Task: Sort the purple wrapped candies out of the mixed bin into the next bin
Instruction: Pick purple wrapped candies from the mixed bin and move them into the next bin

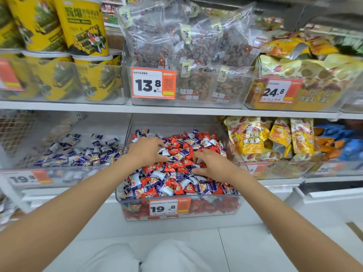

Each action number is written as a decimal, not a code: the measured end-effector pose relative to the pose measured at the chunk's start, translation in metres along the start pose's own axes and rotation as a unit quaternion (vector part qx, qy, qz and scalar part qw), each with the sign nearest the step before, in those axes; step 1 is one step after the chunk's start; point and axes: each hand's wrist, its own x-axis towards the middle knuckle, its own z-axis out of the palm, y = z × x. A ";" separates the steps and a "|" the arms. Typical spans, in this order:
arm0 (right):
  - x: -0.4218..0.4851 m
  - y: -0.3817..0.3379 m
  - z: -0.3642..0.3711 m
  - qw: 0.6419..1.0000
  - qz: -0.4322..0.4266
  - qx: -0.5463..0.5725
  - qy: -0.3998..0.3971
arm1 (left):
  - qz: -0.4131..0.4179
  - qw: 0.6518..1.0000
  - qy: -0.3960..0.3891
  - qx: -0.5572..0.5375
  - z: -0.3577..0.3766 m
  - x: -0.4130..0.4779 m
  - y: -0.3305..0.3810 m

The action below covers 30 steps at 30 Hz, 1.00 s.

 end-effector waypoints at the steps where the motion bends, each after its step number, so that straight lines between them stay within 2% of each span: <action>1: 0.002 0.001 -0.002 0.999 -0.001 0.035 0.016 | 0.006 1.000 -0.001 -0.002 -0.001 0.000 0.001; 5: -0.001 0.008 -0.016 0.988 0.033 0.138 0.059 | 0.051 0.999 -0.004 -0.012 -0.004 -0.002 0.000; 8: -0.005 0.009 -0.025 0.982 0.039 0.167 0.078 | 0.075 0.996 0.041 -0.008 -0.003 -0.004 -0.003; 11: -0.004 0.010 -0.032 0.981 0.041 0.168 0.093 | 0.064 0.995 0.070 -0.010 -0.005 -0.007 -0.005; 19: 0.026 -0.022 -0.028 0.980 -0.010 0.113 0.161 | 0.067 0.997 -0.036 0.013 -0.008 -0.009 -0.011; 21: 0.036 -0.029 -0.020 0.988 -0.015 0.087 0.128 | 0.068 0.997 -0.026 0.011 -0.007 -0.007 -0.011; 24: 0.050 -0.030 -0.006 1.000 -0.005 0.019 0.002 | 0.072 0.997 -0.002 -0.007 -0.003 -0.008 -0.013; 26: 0.054 -0.026 -0.003 0.999 0.004 0.005 -0.045 | 0.070 0.997 0.022 -0.037 -0.003 -0.012 -0.015; 28: 0.057 -0.021 -0.004 0.999 0.000 0.022 -0.038 | 0.071 0.993 0.054 -0.076 -0.006 -0.018 -0.015; 30: 0.055 -0.016 -0.008 0.995 -0.004 0.100 0.003 | 0.083 0.987 0.069 -0.116 -0.010 -0.023 -0.012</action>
